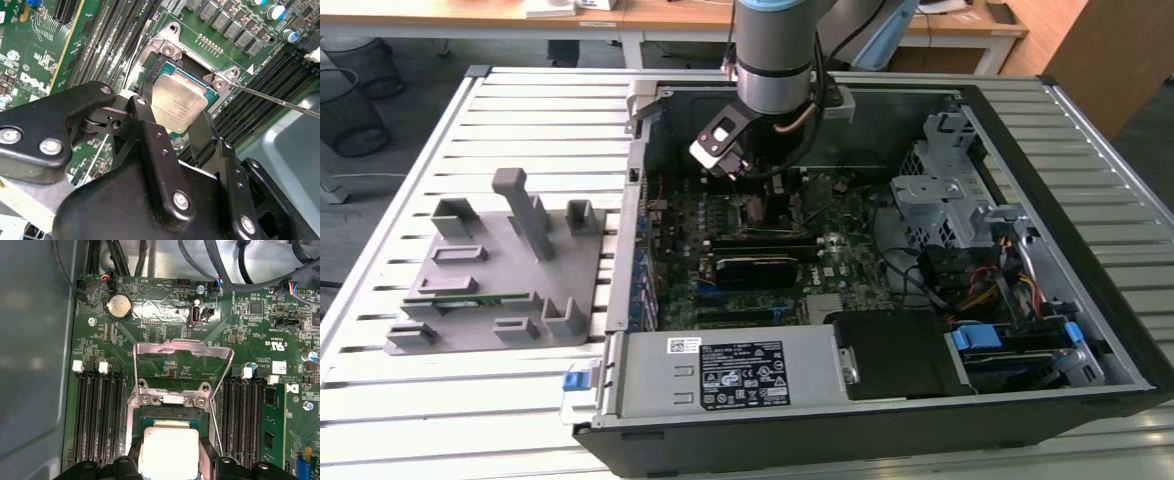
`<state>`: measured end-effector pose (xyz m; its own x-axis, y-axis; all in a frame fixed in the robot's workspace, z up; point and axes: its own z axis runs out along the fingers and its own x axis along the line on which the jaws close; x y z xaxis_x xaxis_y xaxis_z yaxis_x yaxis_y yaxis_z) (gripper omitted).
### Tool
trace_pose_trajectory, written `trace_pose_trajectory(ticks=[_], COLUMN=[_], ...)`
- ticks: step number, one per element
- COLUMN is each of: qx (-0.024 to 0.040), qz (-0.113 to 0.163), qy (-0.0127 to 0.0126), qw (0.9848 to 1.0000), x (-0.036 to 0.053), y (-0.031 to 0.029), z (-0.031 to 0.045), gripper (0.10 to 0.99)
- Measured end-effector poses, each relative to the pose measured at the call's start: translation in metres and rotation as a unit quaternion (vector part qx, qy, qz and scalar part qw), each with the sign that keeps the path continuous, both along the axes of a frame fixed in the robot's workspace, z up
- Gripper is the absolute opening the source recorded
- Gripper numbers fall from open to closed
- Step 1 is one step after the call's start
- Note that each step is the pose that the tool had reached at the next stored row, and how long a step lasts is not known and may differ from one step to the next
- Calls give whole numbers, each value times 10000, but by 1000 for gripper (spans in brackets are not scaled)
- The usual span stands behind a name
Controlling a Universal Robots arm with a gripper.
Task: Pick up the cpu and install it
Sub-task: 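Place the cpu into insertion slot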
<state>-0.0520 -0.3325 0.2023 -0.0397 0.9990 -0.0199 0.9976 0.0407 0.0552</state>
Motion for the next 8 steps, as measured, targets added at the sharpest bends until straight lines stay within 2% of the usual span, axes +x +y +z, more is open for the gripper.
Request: trace_pose_trajectory(ticks=[8], qx=[0], qz=[-63], qy=[0], qw=[10000], x=[5], y=[0], z=[-28], gripper=[529])
